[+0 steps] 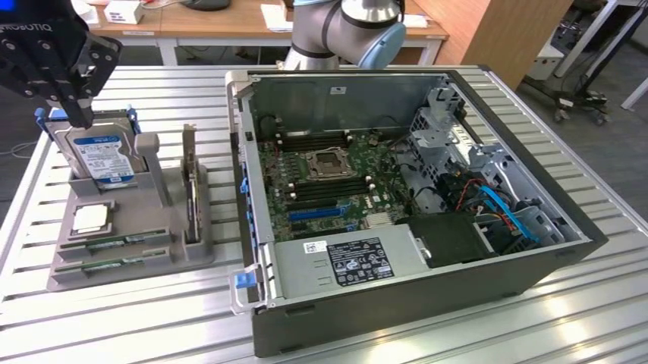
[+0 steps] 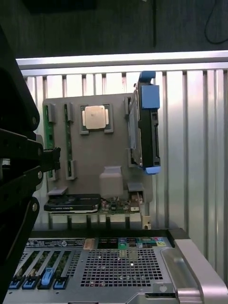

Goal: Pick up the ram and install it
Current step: 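Pick up the ram and move it above insertion slot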

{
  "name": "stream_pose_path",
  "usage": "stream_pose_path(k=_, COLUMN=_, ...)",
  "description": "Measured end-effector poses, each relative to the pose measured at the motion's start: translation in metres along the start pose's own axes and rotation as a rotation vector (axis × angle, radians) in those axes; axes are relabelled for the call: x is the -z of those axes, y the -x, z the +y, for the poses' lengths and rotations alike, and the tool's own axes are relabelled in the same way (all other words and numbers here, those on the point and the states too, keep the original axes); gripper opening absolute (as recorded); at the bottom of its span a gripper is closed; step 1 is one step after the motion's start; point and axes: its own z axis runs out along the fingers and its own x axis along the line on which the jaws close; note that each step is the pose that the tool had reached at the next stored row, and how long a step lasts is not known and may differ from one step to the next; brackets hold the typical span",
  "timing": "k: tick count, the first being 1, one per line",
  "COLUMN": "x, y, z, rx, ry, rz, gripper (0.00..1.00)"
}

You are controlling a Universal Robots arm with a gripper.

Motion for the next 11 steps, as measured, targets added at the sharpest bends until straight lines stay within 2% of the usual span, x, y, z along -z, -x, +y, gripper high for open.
stream_pose_path(k=11, x=-0.0004, y=-0.0002, z=0.0000, rx=0.188, ry=0.0044, rz=0.0085, gripper=0.09)
